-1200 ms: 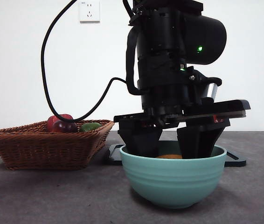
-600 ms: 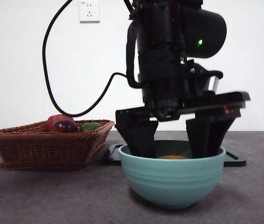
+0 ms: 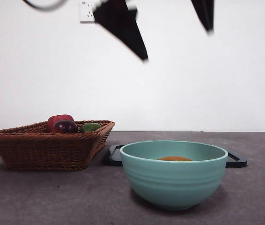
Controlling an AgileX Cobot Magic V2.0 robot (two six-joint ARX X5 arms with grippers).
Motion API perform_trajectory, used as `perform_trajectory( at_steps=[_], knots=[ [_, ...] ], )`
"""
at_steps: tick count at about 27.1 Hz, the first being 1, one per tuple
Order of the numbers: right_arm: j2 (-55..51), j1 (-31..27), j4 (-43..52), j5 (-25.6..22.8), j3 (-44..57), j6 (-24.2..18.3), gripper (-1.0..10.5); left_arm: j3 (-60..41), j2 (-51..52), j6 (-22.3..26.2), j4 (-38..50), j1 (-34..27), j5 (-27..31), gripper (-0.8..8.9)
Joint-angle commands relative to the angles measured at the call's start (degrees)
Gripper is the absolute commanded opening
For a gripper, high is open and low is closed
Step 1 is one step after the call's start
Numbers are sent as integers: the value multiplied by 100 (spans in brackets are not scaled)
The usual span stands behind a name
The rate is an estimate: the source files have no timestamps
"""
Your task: Pick up the wifruite, put it on the bowl, pick up the plate, put it on desk
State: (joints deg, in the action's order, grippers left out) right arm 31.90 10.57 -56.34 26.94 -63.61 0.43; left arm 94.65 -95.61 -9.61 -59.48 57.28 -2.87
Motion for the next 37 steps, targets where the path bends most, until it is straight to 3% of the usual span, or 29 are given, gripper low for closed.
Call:
perform_trajectory(
  at_steps=[1, 13, 19, 28, 37],
  knots=[
    [7, 24, 57, 7, -98, 63, 603, 144, 304, 35, -223, 70, 33, 656],
    [7, 24, 50, 7, -98, 107, 603, 74, 2741, 184, -1311, 59, 278, 655],
    [7, 24, 50, 7, -98, 105, 603, -861, 4496, 109, -1239, 59, 866, 655],
    [7, 24, 42, 4, -98, 105, 603, -2251, 6561, -267, -1023, 55, 1235, 655],
    [15, 24, 39, 2, -98, 125, 603, -2795, 7252, -463, -811, 55, 1231, 655]
  ],
)
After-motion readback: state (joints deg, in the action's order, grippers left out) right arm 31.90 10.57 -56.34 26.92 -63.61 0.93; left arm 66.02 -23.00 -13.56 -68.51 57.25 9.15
